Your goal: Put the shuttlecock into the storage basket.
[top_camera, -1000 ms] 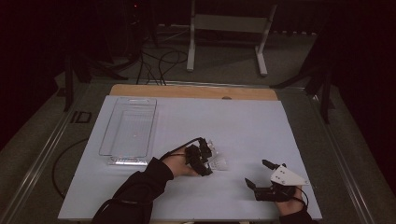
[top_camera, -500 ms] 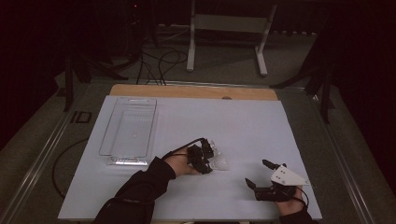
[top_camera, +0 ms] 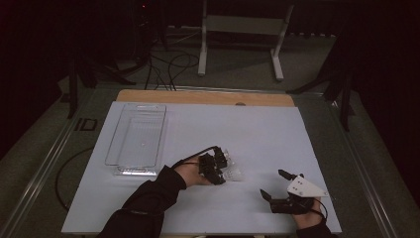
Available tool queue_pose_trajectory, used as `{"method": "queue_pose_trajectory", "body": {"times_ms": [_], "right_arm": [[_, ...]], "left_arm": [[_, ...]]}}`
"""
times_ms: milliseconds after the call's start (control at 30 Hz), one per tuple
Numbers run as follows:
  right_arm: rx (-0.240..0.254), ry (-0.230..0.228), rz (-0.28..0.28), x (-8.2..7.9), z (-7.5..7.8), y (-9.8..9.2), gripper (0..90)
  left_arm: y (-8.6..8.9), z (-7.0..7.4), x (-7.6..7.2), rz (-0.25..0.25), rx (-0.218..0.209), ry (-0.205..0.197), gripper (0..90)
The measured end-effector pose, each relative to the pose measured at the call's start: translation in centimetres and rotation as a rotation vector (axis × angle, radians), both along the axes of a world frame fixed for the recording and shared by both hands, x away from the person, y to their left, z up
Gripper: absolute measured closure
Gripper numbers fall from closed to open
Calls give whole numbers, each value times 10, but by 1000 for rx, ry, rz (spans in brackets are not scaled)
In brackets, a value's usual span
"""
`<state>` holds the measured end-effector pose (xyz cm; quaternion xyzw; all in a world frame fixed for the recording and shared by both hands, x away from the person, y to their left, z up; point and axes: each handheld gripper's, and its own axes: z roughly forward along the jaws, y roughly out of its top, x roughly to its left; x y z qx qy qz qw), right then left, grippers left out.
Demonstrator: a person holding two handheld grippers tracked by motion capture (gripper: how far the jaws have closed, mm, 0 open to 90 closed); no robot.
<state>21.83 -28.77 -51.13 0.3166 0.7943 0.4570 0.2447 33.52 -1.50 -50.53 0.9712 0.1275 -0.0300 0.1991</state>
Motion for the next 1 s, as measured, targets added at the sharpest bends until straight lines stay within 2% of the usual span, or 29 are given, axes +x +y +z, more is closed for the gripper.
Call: {"method": "queue_pose_trajectory", "body": {"times_ms": [133,200,333,467,567,667,767,1000], "right_arm": [[-1,-1,1,0,0,0,88],[-1,-3,1,0,0,0,88],[0,-2,-1,0,1,0,88],[-2,0,1,0,1,0,88],[0,0,0,0,1,1,88],[-1,0,-1,0,1,1,88],[2,3,-4,0,0,1,88],[3,8,-3,0,0,2,88]], "left_arm": [[2,5,1,5,-3,-1,667],[4,8,1,-5,-30,14,667],[7,12,0,-22,-32,4,667],[8,15,0,1,-34,28,667],[9,17,0,-18,-35,36,667],[10,19,-2,-14,-34,37,667],[12,26,-4,-36,-33,39,668],[13,36,-8,-46,-34,40,668]]}}
